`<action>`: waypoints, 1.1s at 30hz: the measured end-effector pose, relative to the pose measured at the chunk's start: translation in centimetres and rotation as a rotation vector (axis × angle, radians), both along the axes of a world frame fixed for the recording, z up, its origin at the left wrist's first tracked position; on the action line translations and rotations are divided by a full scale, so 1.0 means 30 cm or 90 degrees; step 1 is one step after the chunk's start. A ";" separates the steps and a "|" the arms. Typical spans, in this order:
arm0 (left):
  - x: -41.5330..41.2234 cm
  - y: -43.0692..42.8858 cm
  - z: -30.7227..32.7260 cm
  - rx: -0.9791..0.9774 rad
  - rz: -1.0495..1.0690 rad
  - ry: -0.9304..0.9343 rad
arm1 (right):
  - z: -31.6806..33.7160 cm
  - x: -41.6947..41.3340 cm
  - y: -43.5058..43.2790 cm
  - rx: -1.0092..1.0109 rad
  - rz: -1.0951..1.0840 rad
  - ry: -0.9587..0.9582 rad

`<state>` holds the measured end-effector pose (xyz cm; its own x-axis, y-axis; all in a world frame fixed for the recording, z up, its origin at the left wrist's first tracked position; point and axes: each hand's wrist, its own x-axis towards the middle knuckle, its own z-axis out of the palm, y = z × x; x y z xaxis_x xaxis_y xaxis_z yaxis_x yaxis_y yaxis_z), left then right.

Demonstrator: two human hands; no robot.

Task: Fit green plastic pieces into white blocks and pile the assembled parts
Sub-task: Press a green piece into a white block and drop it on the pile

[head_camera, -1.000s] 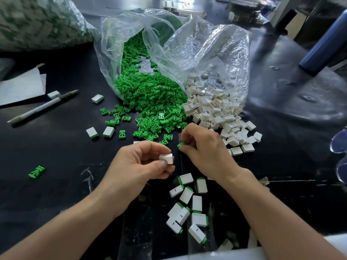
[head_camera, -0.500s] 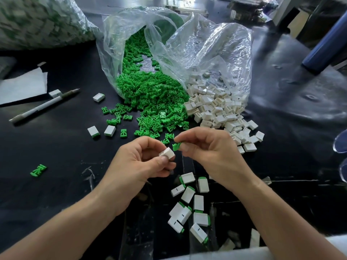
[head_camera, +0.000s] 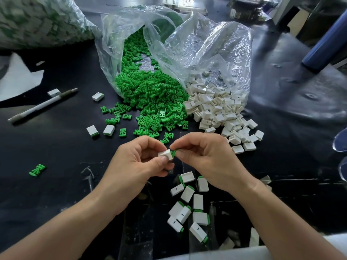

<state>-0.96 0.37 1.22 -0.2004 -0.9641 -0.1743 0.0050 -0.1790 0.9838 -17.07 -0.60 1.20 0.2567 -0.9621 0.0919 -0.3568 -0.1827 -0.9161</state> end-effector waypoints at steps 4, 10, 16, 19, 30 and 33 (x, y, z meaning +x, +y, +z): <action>0.002 0.000 -0.001 -0.005 -0.001 0.001 | -0.002 -0.005 -0.003 0.011 -0.014 -0.014; 0.006 -0.003 0.001 -0.001 0.002 0.015 | -0.007 -0.010 -0.006 0.067 0.004 0.000; 0.006 -0.001 0.000 0.003 -0.001 0.002 | -0.010 -0.005 0.002 0.024 0.015 0.064; 0.003 0.002 0.003 0.025 -0.008 0.011 | -0.007 -0.002 0.007 -0.004 0.028 0.083; 0.012 0.006 0.008 -0.052 -0.074 -0.088 | 0.010 -0.013 0.018 -0.077 0.118 0.237; 0.015 0.007 -0.003 -0.082 -0.083 -0.139 | 0.015 -0.005 0.026 -0.162 0.125 0.335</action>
